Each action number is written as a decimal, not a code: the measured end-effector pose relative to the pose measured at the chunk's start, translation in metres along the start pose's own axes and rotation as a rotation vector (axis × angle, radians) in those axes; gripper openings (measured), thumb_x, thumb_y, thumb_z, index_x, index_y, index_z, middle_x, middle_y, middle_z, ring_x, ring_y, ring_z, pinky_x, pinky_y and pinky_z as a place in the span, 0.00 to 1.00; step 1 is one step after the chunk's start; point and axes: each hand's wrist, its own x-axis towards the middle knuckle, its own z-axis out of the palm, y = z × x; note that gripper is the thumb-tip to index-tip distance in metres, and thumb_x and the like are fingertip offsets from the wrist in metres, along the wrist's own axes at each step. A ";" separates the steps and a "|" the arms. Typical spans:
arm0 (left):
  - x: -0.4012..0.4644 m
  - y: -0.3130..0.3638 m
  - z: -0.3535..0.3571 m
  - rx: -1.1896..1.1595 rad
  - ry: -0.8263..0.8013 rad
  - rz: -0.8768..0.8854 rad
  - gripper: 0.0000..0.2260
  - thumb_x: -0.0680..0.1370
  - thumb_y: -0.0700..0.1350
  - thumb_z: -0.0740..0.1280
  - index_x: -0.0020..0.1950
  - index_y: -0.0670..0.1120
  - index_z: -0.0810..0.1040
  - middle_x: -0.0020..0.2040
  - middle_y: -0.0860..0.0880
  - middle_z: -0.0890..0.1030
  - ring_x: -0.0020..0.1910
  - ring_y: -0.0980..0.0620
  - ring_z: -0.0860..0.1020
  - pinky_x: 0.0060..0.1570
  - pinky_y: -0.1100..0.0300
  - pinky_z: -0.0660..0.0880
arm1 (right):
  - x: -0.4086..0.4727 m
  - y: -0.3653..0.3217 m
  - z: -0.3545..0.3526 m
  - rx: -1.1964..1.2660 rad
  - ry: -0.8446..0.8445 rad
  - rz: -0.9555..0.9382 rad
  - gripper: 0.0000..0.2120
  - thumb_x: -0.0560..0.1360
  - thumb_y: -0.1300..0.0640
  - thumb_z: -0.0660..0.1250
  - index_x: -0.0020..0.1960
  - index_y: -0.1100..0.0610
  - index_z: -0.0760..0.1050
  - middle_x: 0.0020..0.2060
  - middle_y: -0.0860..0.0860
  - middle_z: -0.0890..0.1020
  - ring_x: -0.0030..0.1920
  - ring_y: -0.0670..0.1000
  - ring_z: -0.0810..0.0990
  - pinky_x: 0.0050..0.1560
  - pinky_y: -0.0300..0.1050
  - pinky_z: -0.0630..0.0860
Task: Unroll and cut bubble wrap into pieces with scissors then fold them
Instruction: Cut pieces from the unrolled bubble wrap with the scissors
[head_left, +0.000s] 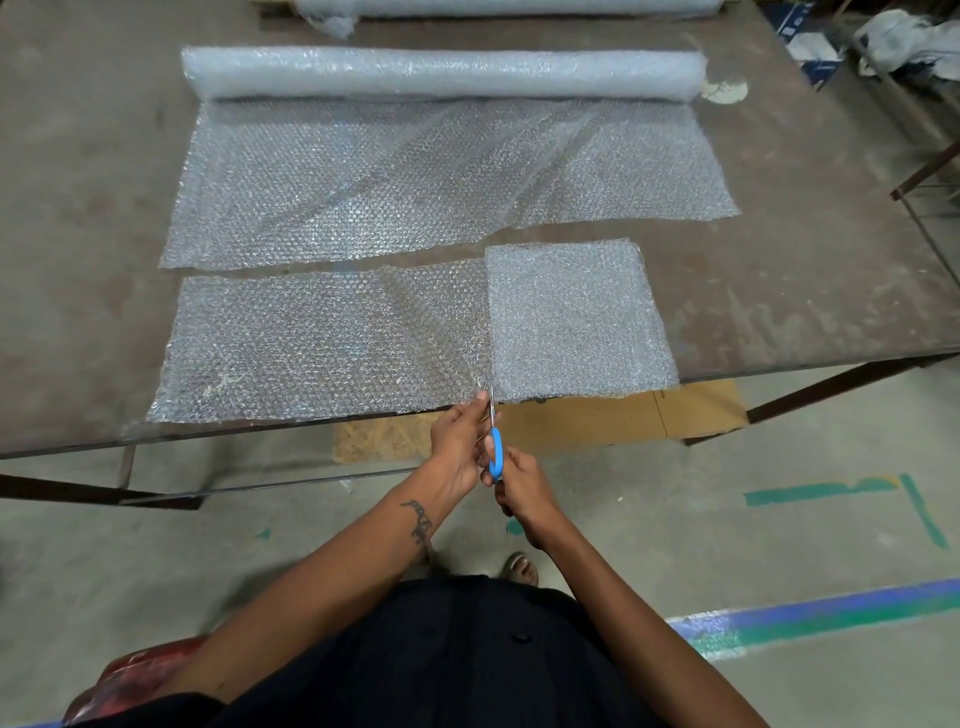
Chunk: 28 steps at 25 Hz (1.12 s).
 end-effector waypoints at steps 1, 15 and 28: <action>0.000 0.000 0.000 0.002 -0.001 -0.004 0.10 0.82 0.48 0.74 0.52 0.42 0.78 0.51 0.44 0.88 0.37 0.55 0.86 0.21 0.62 0.71 | -0.001 -0.001 0.000 0.000 0.001 -0.001 0.20 0.86 0.39 0.61 0.49 0.54 0.78 0.33 0.48 0.79 0.26 0.44 0.65 0.27 0.40 0.61; 0.000 0.006 -0.001 -0.030 -0.042 -0.051 0.17 0.83 0.49 0.71 0.65 0.38 0.81 0.61 0.39 0.86 0.50 0.45 0.86 0.27 0.59 0.77 | -0.004 -0.005 -0.002 0.126 0.014 0.038 0.29 0.80 0.31 0.60 0.45 0.57 0.79 0.33 0.54 0.78 0.25 0.47 0.63 0.27 0.39 0.59; -0.001 0.010 -0.002 0.009 -0.044 -0.045 0.15 0.82 0.52 0.72 0.54 0.40 0.80 0.40 0.45 0.84 0.21 0.52 0.72 0.20 0.60 0.68 | 0.013 -0.013 -0.003 0.153 -0.003 0.071 0.26 0.85 0.35 0.58 0.45 0.56 0.79 0.32 0.54 0.77 0.25 0.46 0.63 0.25 0.39 0.58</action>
